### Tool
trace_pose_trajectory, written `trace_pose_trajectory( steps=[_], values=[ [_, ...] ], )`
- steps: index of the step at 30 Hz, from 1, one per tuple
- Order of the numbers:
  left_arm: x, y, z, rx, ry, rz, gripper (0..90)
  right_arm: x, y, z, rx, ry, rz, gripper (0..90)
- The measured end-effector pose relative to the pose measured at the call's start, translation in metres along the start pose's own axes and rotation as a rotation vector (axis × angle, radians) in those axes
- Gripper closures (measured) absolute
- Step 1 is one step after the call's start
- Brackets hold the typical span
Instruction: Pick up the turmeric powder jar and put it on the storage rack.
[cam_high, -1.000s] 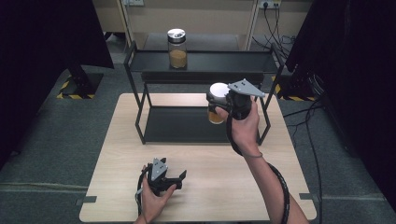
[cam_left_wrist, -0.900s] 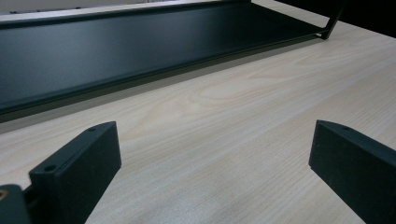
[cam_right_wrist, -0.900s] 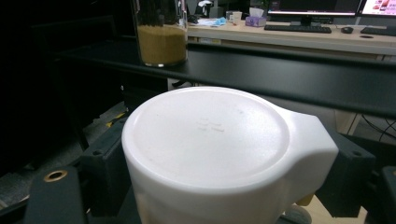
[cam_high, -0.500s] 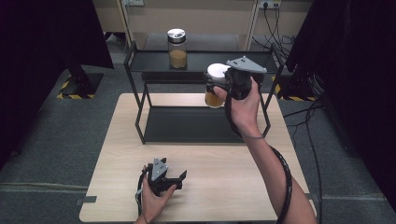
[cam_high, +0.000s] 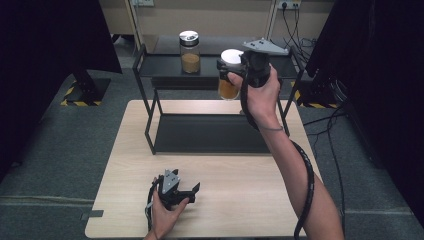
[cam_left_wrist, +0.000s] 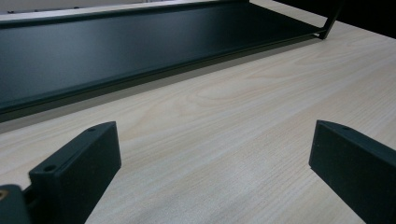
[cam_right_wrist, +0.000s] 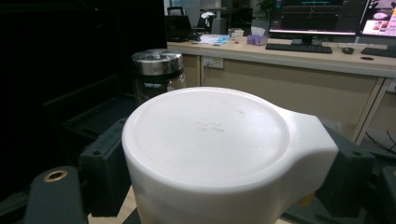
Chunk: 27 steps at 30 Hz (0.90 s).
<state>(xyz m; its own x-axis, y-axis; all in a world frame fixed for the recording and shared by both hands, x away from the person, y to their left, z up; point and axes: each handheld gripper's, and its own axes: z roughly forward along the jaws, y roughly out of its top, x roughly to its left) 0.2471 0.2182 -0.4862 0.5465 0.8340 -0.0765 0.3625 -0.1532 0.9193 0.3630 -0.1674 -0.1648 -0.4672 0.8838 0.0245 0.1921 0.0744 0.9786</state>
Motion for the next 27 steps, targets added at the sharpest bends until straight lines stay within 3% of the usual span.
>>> trace_pose_trajectory(
  steps=[15,19,27],
  values=[
    [-0.001,-0.001,0.0,-0.002,-0.006,-0.003,1.2,0.004,0.032,0.035,-0.015,-0.051,-0.006,19.9],
    [-0.001,0.0,0.0,-0.001,-0.008,-0.002,1.1,0.008,0.037,0.048,-0.014,-0.081,-0.024,19.9],
    [-0.001,-0.001,0.0,-0.002,-0.01,-0.002,1.0,0.007,0.039,0.068,-0.01,-0.111,-0.011,19.9]
  ],
)
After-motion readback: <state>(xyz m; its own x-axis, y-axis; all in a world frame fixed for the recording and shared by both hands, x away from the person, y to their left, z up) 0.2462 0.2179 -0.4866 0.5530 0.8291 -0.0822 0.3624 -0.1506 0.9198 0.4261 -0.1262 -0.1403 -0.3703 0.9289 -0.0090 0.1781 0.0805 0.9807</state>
